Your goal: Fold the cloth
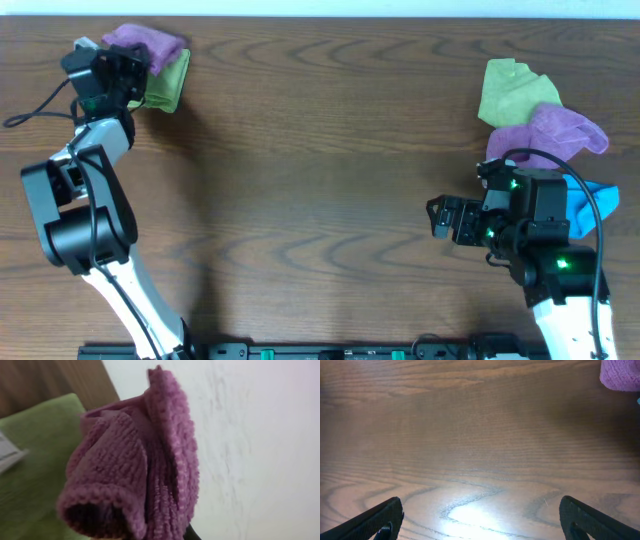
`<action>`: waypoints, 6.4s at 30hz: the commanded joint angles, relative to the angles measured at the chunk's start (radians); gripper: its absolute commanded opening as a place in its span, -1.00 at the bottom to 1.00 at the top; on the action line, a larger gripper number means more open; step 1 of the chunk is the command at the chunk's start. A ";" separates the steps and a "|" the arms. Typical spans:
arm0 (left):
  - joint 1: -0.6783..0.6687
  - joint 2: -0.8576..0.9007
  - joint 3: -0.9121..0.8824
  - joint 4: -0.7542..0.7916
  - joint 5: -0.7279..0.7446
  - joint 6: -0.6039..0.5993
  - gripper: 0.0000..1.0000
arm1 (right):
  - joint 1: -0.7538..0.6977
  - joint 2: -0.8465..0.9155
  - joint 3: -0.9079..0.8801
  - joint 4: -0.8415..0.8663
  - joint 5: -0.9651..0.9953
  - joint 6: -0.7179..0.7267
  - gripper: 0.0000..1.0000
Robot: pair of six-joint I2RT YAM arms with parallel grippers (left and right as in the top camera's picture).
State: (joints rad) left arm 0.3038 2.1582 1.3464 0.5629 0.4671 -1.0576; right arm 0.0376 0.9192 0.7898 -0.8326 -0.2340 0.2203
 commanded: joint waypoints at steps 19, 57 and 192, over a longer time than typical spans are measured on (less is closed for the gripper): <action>0.006 0.017 -0.003 -0.003 -0.029 0.092 -0.88 | -0.006 -0.001 0.003 -0.017 -0.030 0.012 0.99; 0.089 0.005 -0.003 -0.346 0.264 0.108 0.91 | -0.006 -0.001 0.003 0.046 -0.048 0.011 0.98; -0.097 -2.155 -1.229 -0.667 -0.478 1.027 0.91 | -0.006 0.011 0.012 0.186 0.207 -0.015 0.98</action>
State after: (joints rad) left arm 0.2237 0.0193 0.1394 -0.1207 0.0158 -0.0074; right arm 0.0376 0.9321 0.7902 -0.6472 -0.0292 0.2165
